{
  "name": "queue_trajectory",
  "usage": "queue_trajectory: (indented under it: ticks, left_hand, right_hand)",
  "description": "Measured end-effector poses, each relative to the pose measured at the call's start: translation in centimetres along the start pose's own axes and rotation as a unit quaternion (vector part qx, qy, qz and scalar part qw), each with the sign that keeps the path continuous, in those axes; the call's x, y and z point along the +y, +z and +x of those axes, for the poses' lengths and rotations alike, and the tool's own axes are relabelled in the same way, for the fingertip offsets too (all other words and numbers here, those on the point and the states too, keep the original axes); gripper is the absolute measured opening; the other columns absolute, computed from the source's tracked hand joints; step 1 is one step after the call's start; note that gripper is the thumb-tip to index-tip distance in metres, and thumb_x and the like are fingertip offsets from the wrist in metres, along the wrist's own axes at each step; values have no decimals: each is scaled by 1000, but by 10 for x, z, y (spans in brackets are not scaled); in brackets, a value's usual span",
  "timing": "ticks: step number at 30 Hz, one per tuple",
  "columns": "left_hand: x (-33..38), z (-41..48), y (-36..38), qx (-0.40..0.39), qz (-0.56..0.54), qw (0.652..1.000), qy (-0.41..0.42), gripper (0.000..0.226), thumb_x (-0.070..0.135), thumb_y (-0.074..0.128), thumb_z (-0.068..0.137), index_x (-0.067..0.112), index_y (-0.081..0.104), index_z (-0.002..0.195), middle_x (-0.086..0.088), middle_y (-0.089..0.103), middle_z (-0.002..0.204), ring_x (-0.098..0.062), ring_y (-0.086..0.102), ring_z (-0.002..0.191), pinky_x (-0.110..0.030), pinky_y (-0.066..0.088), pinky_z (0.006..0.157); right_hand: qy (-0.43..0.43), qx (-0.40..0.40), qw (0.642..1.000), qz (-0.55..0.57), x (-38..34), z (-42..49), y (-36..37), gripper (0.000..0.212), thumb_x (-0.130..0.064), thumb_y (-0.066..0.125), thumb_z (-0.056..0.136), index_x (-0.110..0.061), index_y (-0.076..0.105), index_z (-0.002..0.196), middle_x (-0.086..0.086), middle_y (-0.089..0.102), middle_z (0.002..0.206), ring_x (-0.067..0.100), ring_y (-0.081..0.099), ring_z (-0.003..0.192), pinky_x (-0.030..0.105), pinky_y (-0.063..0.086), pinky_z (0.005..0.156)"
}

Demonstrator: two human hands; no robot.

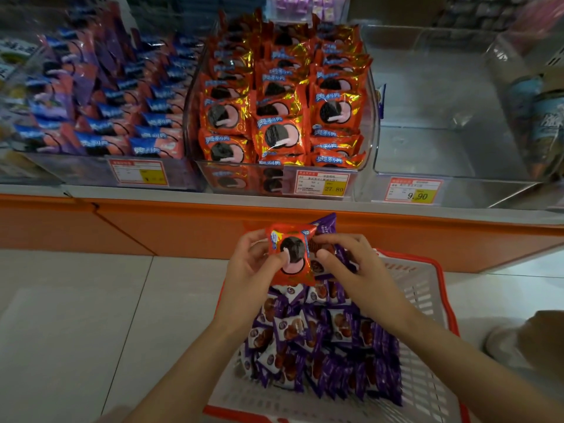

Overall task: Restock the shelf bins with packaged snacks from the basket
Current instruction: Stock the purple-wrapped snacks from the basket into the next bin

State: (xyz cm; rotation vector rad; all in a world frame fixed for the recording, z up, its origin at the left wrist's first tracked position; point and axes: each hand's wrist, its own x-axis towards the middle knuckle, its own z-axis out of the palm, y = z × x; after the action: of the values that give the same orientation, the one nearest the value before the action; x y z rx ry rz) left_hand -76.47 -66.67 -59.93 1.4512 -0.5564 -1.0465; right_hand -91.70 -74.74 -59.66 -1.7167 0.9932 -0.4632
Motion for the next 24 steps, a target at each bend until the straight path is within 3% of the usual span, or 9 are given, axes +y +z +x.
queue_trajectory:
  ticks: [5,9,13,17,20,24]
  left_hand:
    - [1,0,0,-21,-46,999,-3,31,8,67,84,21,58,111,2,69,107,-20,63,106,-42,50,92]
    - [5,-3,8,-31,-44,998,37,42,23,74,73,17,56,110,7,70,101,-11,66,98,-26,54,76]
    - [17,3,10,-45,76,988,124,40,31,79,73,32,56,105,16,64,104,-4,61,101,-19,51,81]
    - [41,11,14,-85,239,947,197,36,25,78,75,46,54,93,17,63,95,4,57,94,-7,42,75]
    - [66,21,18,-104,291,923,231,32,24,76,76,43,52,86,17,60,90,0,57,86,-9,43,71]
    - [99,47,28,-70,287,918,265,29,21,72,82,34,47,89,15,57,90,-4,59,82,-10,43,67]
  right_hand:
    - [-6,-12,1000,9,-13,1,-6,34,-50,50,78,-40,57,110,-12,46,114,-21,45,98,-4,36,77]
    - [-34,-20,999,-27,-20,2,-6,31,-50,56,75,-44,54,105,-13,47,112,-20,46,98,-1,39,76]
    - [-61,23,996,-58,-24,5,-17,33,-57,59,67,-50,55,100,-17,48,110,-6,52,101,8,47,78]
    - [-111,43,985,-129,-33,4,-31,33,-56,57,65,-55,51,97,-23,40,112,-6,48,104,4,44,83]
    - [-125,81,984,-100,-41,5,-42,31,-42,63,72,-47,55,101,-14,42,112,-11,49,100,3,44,78]
    - [-148,187,968,-76,-50,17,-66,24,-22,62,85,-40,57,100,-4,48,104,-13,49,92,-1,37,79]
